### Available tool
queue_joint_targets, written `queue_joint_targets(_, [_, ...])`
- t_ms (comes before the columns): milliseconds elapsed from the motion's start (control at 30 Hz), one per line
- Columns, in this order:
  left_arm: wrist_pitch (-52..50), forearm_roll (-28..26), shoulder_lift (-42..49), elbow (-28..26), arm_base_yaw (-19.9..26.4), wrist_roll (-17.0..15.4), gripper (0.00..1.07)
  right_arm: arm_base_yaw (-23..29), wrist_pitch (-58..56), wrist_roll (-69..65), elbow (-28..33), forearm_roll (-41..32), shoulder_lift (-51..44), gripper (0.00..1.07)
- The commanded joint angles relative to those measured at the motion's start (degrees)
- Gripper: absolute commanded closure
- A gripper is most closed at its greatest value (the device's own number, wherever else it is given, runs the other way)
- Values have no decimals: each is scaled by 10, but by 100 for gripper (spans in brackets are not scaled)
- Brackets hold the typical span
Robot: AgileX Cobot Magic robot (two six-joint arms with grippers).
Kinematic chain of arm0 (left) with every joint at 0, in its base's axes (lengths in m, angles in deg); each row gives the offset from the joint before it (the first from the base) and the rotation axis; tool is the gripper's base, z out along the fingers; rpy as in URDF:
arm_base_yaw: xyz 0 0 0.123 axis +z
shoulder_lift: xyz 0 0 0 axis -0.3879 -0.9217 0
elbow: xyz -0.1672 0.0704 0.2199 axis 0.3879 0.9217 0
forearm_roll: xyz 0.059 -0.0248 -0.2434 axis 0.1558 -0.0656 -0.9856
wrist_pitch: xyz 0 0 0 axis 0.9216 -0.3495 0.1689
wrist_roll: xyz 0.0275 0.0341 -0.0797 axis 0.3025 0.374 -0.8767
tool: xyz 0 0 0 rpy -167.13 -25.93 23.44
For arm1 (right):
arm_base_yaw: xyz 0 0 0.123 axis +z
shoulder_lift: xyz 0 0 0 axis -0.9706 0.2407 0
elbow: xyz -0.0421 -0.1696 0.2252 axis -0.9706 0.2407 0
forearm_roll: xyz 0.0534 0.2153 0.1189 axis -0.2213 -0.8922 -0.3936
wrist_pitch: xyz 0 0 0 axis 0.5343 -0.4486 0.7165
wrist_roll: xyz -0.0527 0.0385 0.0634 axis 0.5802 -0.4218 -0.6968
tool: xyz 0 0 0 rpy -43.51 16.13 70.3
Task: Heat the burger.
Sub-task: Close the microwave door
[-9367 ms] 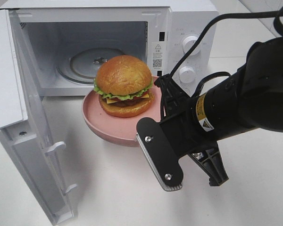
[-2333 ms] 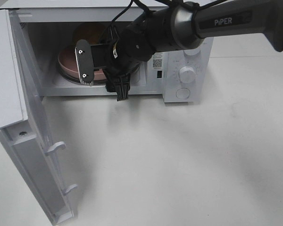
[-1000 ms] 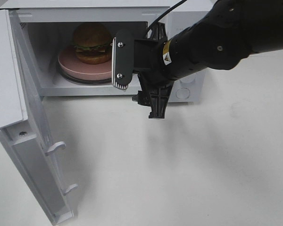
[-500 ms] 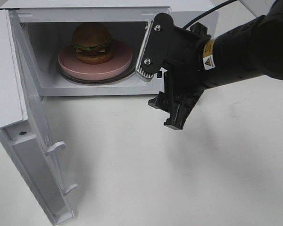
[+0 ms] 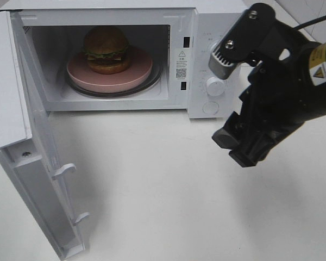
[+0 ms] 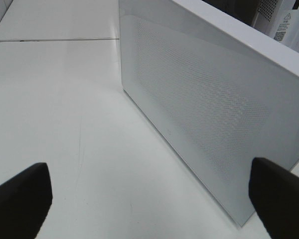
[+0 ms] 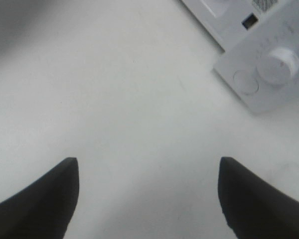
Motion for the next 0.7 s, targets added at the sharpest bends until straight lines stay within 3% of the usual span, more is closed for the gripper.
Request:
queue_joint_targets(33, [-1,-1,-1,1,2,-1,7,-1,-40,-32,2,-2,-17,33])
queue_joint_targets(400, [-1,-1,-1,1,2,-1,7,-1,-255,-85,2,-2,-133,33])
queue_joint_targets(700, [-1,-1,-1,1,2,-1,7,-1,-348,-99,2,-6,-199,33])
